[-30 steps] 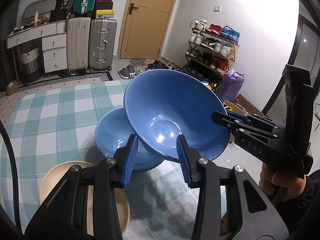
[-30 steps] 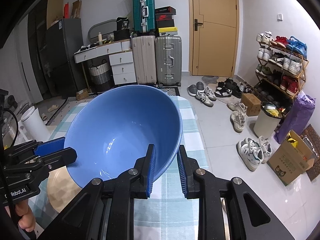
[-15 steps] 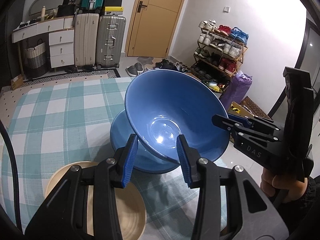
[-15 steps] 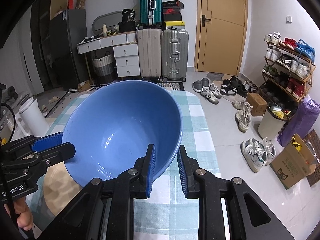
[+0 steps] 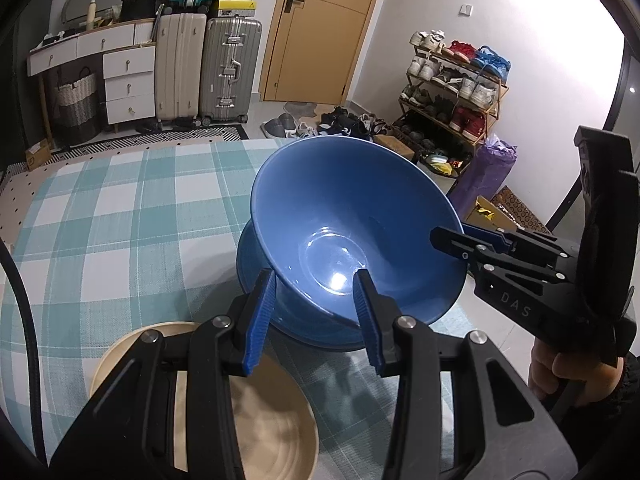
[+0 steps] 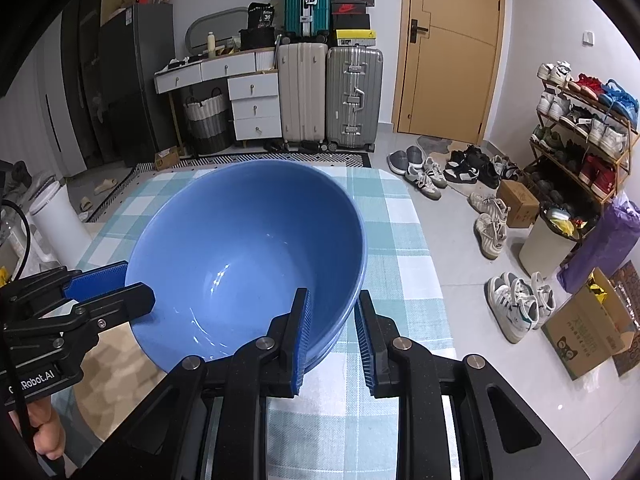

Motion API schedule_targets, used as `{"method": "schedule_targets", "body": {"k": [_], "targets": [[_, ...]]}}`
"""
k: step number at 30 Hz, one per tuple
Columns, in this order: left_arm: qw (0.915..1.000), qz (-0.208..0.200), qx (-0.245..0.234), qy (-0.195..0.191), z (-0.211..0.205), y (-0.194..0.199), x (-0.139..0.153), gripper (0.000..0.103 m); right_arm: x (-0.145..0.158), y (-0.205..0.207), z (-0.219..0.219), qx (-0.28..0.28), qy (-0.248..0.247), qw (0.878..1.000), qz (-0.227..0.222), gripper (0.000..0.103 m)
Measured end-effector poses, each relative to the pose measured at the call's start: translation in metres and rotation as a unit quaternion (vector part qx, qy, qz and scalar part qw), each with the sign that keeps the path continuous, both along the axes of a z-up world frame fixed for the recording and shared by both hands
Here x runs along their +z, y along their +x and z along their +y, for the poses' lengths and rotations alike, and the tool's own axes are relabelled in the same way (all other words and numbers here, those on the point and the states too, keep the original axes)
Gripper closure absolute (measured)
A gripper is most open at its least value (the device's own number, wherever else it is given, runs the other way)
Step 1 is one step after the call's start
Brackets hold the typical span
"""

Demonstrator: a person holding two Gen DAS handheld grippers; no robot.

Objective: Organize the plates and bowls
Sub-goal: 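Lower the held blue bowl with both tools into the nested blue bowls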

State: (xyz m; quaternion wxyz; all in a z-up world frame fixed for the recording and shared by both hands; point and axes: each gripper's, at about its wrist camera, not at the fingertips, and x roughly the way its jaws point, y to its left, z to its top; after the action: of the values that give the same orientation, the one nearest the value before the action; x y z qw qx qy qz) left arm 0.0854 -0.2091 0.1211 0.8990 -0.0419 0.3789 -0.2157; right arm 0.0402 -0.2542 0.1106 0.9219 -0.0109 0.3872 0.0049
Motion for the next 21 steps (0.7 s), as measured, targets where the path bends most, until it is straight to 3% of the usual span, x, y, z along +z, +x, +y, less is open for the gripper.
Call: {"method": "schedule_targets", "body": {"k": [21], "targets": [[0.9995, 0.016, 0.003, 0.028, 0.002, 0.043, -0.052, 0.066, -0.032, 0.021, 0.005, 0.006, -0.022, 1.0, 0.022, 0.08]]}}
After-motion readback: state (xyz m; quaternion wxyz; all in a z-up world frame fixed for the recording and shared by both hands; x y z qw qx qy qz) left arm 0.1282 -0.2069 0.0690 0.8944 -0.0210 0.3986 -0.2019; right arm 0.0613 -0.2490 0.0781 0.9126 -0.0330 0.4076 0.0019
